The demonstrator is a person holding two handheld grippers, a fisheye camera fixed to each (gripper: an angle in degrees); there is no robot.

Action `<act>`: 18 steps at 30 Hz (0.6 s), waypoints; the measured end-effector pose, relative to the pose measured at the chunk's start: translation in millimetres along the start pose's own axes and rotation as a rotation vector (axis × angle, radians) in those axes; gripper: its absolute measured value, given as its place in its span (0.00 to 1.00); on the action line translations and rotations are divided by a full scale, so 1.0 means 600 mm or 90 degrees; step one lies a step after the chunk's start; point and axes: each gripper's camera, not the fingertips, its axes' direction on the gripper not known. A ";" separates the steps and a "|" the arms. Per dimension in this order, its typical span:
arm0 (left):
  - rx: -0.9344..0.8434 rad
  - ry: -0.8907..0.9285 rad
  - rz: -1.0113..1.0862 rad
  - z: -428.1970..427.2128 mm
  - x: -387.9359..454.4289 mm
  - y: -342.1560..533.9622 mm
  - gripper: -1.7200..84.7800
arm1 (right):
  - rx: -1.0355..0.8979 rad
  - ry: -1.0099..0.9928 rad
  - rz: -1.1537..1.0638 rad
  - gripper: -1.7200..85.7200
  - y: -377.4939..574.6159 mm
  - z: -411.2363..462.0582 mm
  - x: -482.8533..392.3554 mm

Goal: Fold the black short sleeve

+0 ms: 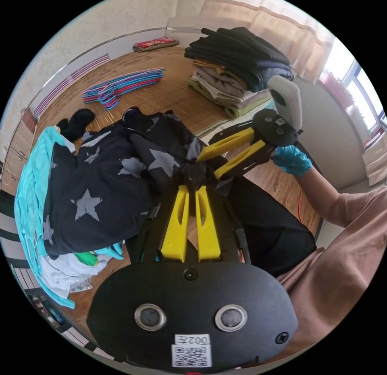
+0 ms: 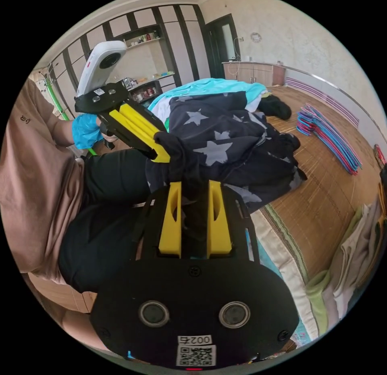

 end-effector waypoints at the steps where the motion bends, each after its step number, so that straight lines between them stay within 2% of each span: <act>1: 0.001 0.000 0.000 0.000 0.001 0.001 0.00 | -0.006 -0.001 -0.005 0.07 -0.006 0.006 0.001; 4: -0.001 0.006 0.001 0.000 0.006 0.001 0.00 | 0.000 0.037 0.021 0.02 -0.019 0.008 0.010; 7: -0.006 0.005 0.005 0.002 0.012 0.002 0.00 | 0.066 0.086 0.066 0.01 -0.026 -0.021 0.019; 13: -0.043 0.025 0.012 0.016 0.019 0.005 0.02 | 0.093 0.081 0.080 0.01 -0.044 -0.042 0.028; 18: -0.019 0.015 0.016 -0.008 0.033 0.000 0.14 | 0.133 0.049 0.033 0.01 -0.076 -0.049 0.016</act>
